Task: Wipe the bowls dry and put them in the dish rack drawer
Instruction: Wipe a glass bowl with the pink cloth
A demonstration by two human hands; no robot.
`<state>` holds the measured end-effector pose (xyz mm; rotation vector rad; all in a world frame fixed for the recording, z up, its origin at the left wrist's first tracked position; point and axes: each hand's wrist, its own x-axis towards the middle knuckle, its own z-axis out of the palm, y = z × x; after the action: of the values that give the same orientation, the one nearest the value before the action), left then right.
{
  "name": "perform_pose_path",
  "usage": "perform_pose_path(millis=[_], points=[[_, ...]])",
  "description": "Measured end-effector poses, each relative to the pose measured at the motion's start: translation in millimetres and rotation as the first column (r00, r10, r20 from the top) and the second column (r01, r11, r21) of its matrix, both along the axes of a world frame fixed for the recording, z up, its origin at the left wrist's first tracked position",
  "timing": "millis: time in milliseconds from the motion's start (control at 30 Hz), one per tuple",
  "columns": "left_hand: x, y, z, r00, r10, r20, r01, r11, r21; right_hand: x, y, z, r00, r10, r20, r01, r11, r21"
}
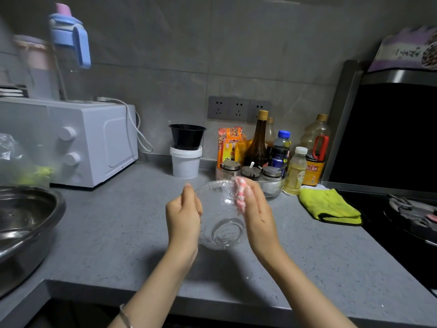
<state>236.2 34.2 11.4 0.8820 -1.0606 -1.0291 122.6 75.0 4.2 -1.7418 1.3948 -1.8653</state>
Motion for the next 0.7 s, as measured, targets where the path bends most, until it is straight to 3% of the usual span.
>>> perform_pose_path(millis=[67, 133, 267, 367, 433, 500, 600, 700], points=[[0, 0, -5, 0.998, -0.023, -0.056, 0.025, 0.999, 0.038, -1, -2, 3, 0.974, 0.002, 0.227, -0.018, 0.998, 0.068], [0, -2, -11, 0.992, -0.066, -0.107, 0.075, 0.994, 0.074, -6, -3, 9, 0.944, -0.029, 0.328, -0.030, 0.984, 0.173], [5, -8, -14, 0.976, -0.215, -0.027, 0.217, 0.973, 0.073, -16, 0, 20, 0.972, -0.055, 0.230, 0.000, 0.972, 0.233], [9, -12, -1, 0.938, -0.301, 0.170, 0.309, 0.951, -0.024, -20, 2, 29, 0.995, 0.028, 0.093, -0.048, 0.974, 0.222], [7, -10, 8, 0.894, -0.293, 0.339, 0.346, 0.932, -0.106, -17, 3, 33, 0.998, 0.067, -0.004, -0.064, 0.972, 0.227], [3, -6, 10, 0.878, -0.232, 0.418, 0.328, 0.929, -0.174, -13, 4, 32, 0.998, 0.065, -0.017, -0.061, 0.977, 0.203], [1, -4, 9, 0.920, -0.162, 0.357, 0.246, 0.948, -0.204, -11, 5, 22, 0.999, 0.045, -0.020, -0.043, 0.995, 0.089], [3, -4, 10, 0.980, -0.127, 0.152, 0.141, 0.987, -0.078, -11, 8, 4, 0.994, 0.006, -0.107, -0.004, 1.000, 0.021]])
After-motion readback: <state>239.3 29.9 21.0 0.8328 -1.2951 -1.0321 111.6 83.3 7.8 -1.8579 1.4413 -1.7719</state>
